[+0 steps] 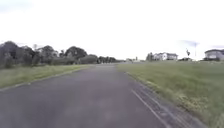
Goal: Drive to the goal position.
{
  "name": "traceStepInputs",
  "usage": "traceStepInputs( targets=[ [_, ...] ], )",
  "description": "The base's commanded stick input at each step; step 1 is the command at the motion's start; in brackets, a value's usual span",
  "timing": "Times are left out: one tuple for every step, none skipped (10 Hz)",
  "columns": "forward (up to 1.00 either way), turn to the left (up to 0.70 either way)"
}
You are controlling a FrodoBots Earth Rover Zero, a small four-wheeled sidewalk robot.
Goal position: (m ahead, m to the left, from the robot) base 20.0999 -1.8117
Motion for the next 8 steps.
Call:
traceStepInputs(
  targets=[
    [0.7,0.0],
    [0.7,0.05],
    [0.7,0.1],
    [0.7,0.15],
    [0.7,0.16],
    [0.7,0.16],
    [0.7,0.16],
    [0.7,0.14]
  ],
)
